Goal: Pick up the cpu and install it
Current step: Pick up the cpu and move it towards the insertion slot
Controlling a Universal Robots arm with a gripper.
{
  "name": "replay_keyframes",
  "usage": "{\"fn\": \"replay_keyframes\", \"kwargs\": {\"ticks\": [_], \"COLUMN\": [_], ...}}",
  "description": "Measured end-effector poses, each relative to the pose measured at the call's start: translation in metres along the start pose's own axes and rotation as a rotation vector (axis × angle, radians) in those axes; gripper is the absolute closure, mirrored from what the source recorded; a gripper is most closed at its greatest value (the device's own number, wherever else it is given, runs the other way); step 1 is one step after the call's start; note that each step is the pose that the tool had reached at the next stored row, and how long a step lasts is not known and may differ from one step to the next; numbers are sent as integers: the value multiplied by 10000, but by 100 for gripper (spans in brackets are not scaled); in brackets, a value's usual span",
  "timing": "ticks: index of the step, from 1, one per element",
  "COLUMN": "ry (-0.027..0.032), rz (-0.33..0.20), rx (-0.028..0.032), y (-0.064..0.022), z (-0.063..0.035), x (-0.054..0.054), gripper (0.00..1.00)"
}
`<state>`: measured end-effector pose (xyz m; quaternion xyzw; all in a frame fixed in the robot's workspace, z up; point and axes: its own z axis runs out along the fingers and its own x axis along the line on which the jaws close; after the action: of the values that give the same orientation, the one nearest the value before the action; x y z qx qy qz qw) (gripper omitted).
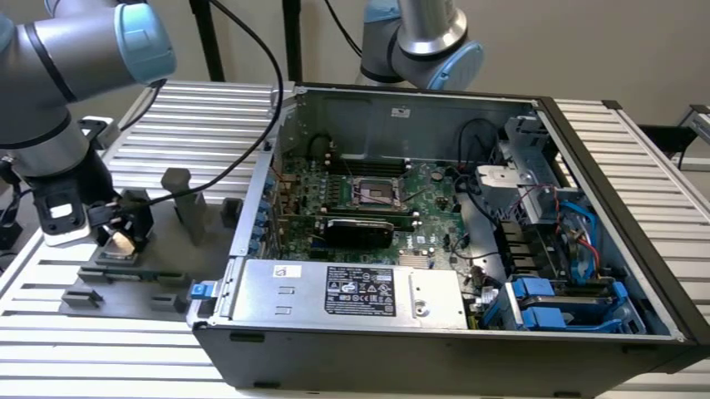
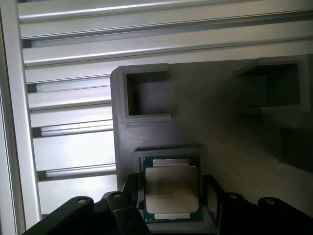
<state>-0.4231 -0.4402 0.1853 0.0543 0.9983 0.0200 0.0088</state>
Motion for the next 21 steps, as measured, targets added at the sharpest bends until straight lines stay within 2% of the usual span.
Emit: {"fn": "replay_keyframes", "kwargs": {"ticks": [7,9,10,16,19,21], "ry": [4,3,3,0,-2,-2], "rz": [-165,-194,-205,-257,-265,-268], "rx": [34,44,51,104,126,134], "y": [1,1,1,1,3,6], "z": [0,0,0,-5,-50,-127], "x": [1,1,1,1,0,-1], "gripper": [36,38,45,45,45,45]}}
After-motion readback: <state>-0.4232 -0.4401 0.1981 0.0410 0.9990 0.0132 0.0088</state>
